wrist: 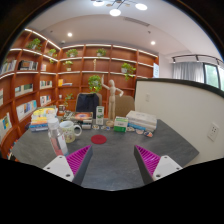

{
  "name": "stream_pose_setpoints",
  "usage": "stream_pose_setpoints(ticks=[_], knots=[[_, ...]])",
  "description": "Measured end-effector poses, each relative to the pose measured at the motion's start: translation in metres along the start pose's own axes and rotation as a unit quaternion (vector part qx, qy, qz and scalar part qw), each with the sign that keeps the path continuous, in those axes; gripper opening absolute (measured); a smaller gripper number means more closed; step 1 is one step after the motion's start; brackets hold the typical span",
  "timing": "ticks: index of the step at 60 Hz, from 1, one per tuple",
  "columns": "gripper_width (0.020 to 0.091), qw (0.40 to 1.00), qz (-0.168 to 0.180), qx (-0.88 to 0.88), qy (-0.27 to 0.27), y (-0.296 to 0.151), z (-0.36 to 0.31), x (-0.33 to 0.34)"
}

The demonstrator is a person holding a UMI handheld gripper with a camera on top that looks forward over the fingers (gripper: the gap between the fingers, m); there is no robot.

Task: Pour water

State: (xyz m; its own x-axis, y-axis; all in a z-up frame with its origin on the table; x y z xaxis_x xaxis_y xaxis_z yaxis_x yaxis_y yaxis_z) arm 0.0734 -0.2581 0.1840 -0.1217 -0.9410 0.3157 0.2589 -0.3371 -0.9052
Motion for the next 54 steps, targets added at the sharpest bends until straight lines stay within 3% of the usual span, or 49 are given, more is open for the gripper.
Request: stream_pose_setpoints(ticks=[8,9,14,23,33,44,48,51,53,54], knots=[[0.0884,0.999,0.003,0.006,-0.035,0.030,-0.036,0.008],[0.0887,0.999,0.004,0.007,-0.042,0.012,-0.035,0.009],[0.0889,0.996,0.024,-0.008,-0.082,0.047,-0.083,0.008],[0.0891,0.988,0.046,-0.051,-0.136,0.042,-0.143,-0.009],[0.0887,0.991,0.088,-0.026,-0.101,0.013,-0.176,-0.044],[0.0848,0.993,0.086,-0.009,-0.086,-0.006,-0.193,-0.084],[0.0771,0.993,0.083,-0.012,-0.077,-0.010,-0.195,-0.095],[0.0658,0.993,0.091,-0.009,-0.070,-0.013,-0.196,-0.102],[0.0499,0.994,0.091,-0.010,-0.057,-0.012,-0.194,-0.106],[0.0498,0.994,0.091,-0.013,-0.054,-0.012,-0.194,-0.106]])
Point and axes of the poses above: the point between the fingertips, and its own axes, seen from behind it with the camera up: z to the right, y down, x backward, against the way the camera looks, the point moved 10 cm from there along x, backward, against the way the camera looks, and after that the axes turned 13 degrees about x, right-handed, at the moved point
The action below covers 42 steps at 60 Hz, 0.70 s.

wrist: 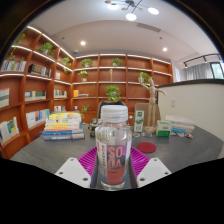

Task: Pour water

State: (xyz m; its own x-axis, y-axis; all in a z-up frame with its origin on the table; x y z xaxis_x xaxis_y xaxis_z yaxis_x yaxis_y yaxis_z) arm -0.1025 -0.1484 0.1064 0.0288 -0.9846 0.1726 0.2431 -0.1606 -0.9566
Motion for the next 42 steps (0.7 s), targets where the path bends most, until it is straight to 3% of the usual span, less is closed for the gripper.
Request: stream_pose_setpoints(ticks=[5,14,34,42], knots=[[0.0476,1.000,0.005,-0.003,0.014,0.000,0.000,-0.001],[0.0339,0.999,0.019,-0.010,0.037,0.001,-0.001,-0.001],[0.0336,0.996,0.013,0.077,0.042,-0.007,0.021,-0.001],[0.0335,0.968,-0.017,0.237,0.076,-0.010,0.063,-0.023]])
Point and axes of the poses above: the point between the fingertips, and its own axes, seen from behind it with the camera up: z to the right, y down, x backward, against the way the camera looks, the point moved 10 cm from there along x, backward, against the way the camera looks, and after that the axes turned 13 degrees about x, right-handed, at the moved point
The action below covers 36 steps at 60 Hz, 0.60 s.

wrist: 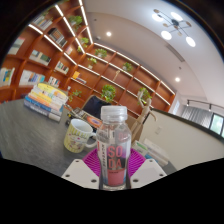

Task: Pour water

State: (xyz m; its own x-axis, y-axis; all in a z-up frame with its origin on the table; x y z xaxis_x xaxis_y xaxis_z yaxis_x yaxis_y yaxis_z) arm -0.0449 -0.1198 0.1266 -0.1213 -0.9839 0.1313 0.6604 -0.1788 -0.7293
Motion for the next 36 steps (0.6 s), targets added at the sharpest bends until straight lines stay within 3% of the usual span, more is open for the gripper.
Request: stream_pose_setpoints(ticks=[9,20,28,32,36], knots=[[0.0335,0.977,-0.020,0.209,0.021,0.007,0.029,-0.048],[0.0336,0.899,0.003,0.436,0.045,-0.019,0.034,-0.097],[0.0335,0.811,0.025,0.581,0.059,-0.037,0.032,-0.124],[0.0333,0.750,0.026,0.655,0.091,-0.046,0.036,-0.132],[0.0334,0.680,0.059,0.722,0.117,-0.059,0.030,-0.137]])
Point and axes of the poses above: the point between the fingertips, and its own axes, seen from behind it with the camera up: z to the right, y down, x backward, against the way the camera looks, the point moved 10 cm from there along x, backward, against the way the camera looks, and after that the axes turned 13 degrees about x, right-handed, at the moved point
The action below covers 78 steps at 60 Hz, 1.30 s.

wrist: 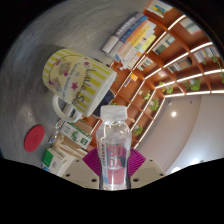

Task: Pour water

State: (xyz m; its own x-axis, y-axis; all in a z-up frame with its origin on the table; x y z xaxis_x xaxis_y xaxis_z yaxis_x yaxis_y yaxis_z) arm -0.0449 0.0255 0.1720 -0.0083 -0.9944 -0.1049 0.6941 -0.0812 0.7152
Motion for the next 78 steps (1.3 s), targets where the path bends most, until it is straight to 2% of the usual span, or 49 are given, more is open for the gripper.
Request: stream_pose_setpoints(ticks=[6,19,27,33,40,50,51,55,59,63,76,78], knots=[[0.0335,0.996,0.023,0.083,0.023,-0.009,0.003,-0.004],[0.0336,0.995,0.026,0.092,0.024,-0.012,0.004,-0.005],[0.0336,0.999,0.023,-0.017,0.014,0.003,0.005,0.003],[0.0336,0.981,0.003,-0.193,-0.034,0.019,-0.004,0.015],[0.0359,0.903,-0.003,-0.421,-0.088,0.037,-0.014,0.023],[0.0361,0.696,0.007,-0.705,-0.136,0.048,-0.037,0.023],[0.0361,0.675,0.004,-0.725,-0.136,0.033,-0.032,0.021],[0.0361,0.597,0.025,-0.788,-0.149,0.046,-0.054,0.018],[0.0362,0.538,0.037,-0.828,-0.153,0.033,-0.061,0.012],[0.0360,0.513,0.043,-0.842,-0.161,0.036,-0.074,0.004],[0.0370,0.505,0.046,-0.846,-0.164,0.009,-0.104,-0.008],[0.0362,0.501,0.051,-0.851,-0.150,0.011,-0.102,-0.006]])
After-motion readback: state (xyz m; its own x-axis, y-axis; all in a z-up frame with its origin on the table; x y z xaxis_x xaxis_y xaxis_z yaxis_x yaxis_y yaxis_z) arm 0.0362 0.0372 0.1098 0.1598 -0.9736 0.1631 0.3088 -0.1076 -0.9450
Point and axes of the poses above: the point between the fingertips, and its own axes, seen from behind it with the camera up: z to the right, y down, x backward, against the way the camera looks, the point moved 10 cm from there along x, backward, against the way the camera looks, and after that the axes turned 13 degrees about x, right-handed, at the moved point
